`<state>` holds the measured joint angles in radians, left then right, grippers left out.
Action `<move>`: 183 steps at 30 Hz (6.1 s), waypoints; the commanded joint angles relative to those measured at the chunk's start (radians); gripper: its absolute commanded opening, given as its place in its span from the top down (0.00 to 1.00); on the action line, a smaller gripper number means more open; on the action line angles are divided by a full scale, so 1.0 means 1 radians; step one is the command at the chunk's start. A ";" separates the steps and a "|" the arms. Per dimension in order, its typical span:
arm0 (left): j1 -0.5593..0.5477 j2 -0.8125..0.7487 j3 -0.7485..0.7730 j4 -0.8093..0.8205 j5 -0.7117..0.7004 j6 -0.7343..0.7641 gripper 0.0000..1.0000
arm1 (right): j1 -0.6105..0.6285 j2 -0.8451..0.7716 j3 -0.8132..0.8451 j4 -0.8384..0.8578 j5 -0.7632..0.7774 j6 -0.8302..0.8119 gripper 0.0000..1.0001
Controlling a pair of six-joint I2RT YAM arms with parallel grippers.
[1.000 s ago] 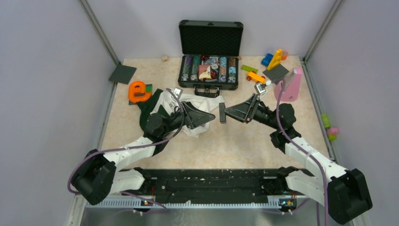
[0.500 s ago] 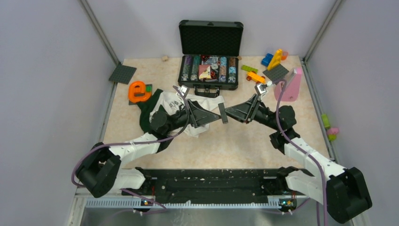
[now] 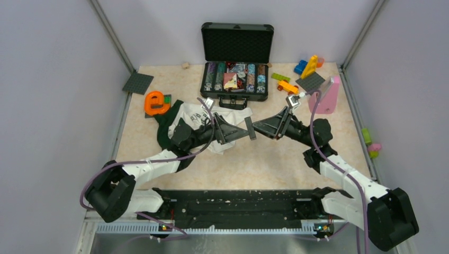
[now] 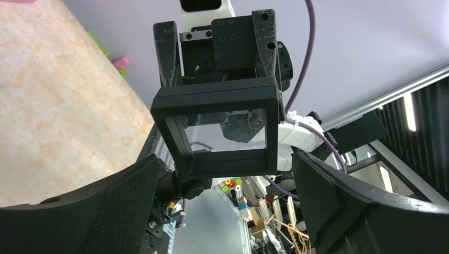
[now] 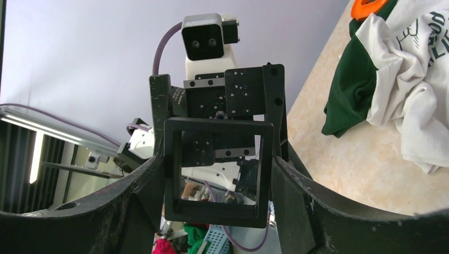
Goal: Remove the brooch from the garment
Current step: Open the brooch box.
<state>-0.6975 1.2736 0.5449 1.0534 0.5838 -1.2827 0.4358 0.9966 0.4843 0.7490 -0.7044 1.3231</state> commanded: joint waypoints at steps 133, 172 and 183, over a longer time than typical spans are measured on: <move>0.049 -0.108 -0.041 -0.310 -0.114 0.213 0.25 | 0.043 -0.158 0.029 -0.395 0.191 -0.290 0.39; 0.049 -0.139 0.103 -0.798 -0.268 0.474 0.81 | 0.381 0.022 0.278 -0.903 0.713 -0.718 0.09; 0.049 -0.157 0.101 -0.809 -0.269 0.465 0.81 | 0.568 0.199 0.434 -1.027 1.035 -0.770 0.09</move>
<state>-0.6445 1.1515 0.6117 0.2302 0.3222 -0.8310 0.9691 1.1679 0.8505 -0.2317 0.1864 0.5900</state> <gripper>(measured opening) 0.214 0.912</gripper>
